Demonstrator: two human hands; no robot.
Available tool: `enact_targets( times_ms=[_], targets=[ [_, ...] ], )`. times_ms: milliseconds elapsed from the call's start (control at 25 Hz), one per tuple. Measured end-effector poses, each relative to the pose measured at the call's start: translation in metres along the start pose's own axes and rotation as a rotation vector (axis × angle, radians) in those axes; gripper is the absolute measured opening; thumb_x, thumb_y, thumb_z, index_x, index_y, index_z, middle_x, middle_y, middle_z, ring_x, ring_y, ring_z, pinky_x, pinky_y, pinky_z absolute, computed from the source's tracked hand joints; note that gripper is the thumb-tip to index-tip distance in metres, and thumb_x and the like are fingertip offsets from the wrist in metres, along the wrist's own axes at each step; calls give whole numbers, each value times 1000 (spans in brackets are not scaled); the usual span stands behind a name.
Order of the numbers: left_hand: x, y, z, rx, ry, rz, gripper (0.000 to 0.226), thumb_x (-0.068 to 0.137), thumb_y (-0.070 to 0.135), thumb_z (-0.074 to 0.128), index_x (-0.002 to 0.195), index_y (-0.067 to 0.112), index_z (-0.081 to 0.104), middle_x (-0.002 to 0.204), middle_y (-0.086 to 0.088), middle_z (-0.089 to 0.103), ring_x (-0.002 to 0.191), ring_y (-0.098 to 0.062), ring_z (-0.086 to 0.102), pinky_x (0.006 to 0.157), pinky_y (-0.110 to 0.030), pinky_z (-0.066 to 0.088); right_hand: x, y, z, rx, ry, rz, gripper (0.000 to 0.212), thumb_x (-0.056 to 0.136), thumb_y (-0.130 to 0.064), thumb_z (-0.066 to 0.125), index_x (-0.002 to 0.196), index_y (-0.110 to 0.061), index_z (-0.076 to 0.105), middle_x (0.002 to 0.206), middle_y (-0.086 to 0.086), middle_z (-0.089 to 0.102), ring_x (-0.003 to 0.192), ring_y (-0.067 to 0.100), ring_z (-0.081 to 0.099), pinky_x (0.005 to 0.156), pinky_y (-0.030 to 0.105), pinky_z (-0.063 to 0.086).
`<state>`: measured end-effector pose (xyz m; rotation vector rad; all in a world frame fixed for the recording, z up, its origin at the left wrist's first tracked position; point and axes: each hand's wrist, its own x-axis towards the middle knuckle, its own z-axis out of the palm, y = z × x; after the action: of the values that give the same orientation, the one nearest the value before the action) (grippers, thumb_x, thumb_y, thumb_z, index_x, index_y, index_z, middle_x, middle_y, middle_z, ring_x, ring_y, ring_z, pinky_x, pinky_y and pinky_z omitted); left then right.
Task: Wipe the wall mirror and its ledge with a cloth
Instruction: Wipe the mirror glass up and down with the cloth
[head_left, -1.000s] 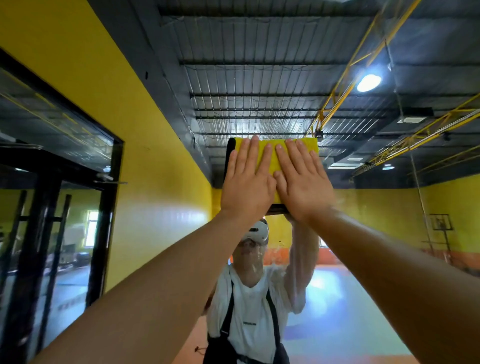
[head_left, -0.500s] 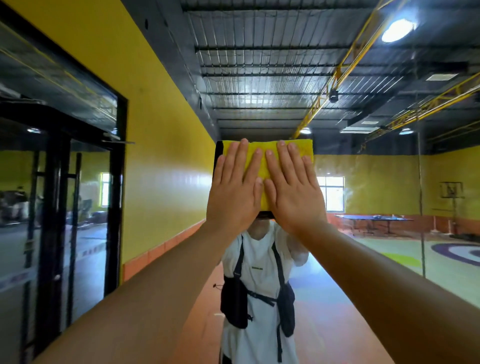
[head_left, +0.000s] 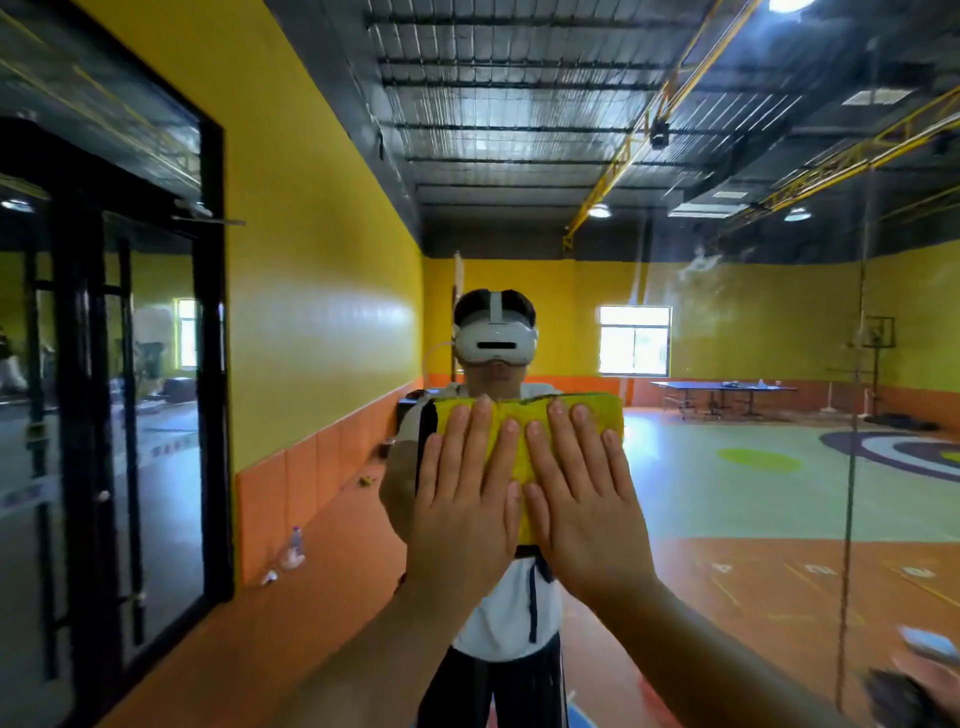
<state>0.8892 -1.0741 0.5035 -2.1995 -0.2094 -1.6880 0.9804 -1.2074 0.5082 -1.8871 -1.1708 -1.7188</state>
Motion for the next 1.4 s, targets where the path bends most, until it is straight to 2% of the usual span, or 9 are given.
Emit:
enact_targets(
  times_ms=[120, 360, 480, 760, 880, 960, 1080, 1200, 1400],
  targets=[
    [-68, 12, 12, -16, -29, 14, 57, 111, 39, 27, 162, 13, 24, 169, -16, 19, 156, -37, 18, 125, -55, 19, -63, -22, 11, 14, -61, -3, 55, 110, -35, 30, 158, -9, 31, 167, 17, 23, 155, 37, 20, 118, 61, 32],
    [-224, 42, 39, -124, -153, -17, 62, 109, 36, 31, 164, 15, 12, 171, -16, 3, 158, -36, 7, 127, -55, 6, -213, -69, 38, 29, -158, -9, 63, 106, -38, 38, 161, -13, 19, 171, 13, 6, 157, 35, 11, 127, 53, 8],
    [-308, 58, 50, -169, -215, -26, 67, 107, 35, 37, 164, 16, 9, 171, -14, -4, 158, -35, 2, 128, -52, 2, -295, -91, 47, 41, -238, -40, 72, 102, -39, 44, 162, -12, 15, 171, 14, 2, 157, 35, 9, 127, 53, 7],
    [-492, 89, 69, -214, -424, -2, 71, 107, 39, 37, 164, 20, 0, 170, -11, -17, 158, -29, -11, 128, -46, -8, -477, -141, 63, 64, -408, -42, 68, 107, -43, 46, 162, -14, 18, 171, 11, -1, 158, 31, 7, 127, 51, 10],
    [-554, 100, 73, -195, -518, 14, 89, 100, 32, 60, 164, 22, -2, 170, -9, -18, 158, -27, -13, 128, -45, -7, -537, -155, 67, 71, -484, -50, 72, 107, -40, 49, 163, -16, 12, 171, 11, -3, 158, 30, 6, 127, 51, 11],
    [-577, 100, 70, -185, -531, 57, 94, 92, 16, 74, 164, 22, 12, 171, -11, -8, 159, -30, -3, 129, -47, 4, -560, -159, 69, 56, -516, -48, 71, 108, -36, 49, 163, -16, 9, 171, 10, -7, 158, 30, 2, 128, 50, 7],
    [-592, 95, 66, -204, -529, 125, 87, 92, 0, 69, 162, 23, 24, 172, -12, -1, 159, -33, 5, 128, -48, 11, -576, -161, 69, 51, -527, -58, 68, 106, -23, 45, 163, -17, 10, 171, 9, -8, 158, 28, -1, 128, 48, 5],
    [-596, 100, 66, -211, -565, 103, 92, 87, 3, 78, 161, 22, 28, 171, -15, 3, 158, -35, 9, 128, -49, 13, -584, -157, 68, 68, -529, -72, 68, 102, -17, 42, 163, -18, 12, 171, 6, -7, 158, 25, -1, 129, 46, 5],
    [-600, 126, 68, -218, -619, 43, 91, 90, 4, 76, 162, 21, 22, 171, -16, -6, 158, -38, 1, 128, -52, 6, -592, -134, 67, 131, -506, -81, 66, 103, -18, 48, 162, -25, 20, 172, -1, 3, 158, 17, 7, 128, 40, 9]
  ],
)
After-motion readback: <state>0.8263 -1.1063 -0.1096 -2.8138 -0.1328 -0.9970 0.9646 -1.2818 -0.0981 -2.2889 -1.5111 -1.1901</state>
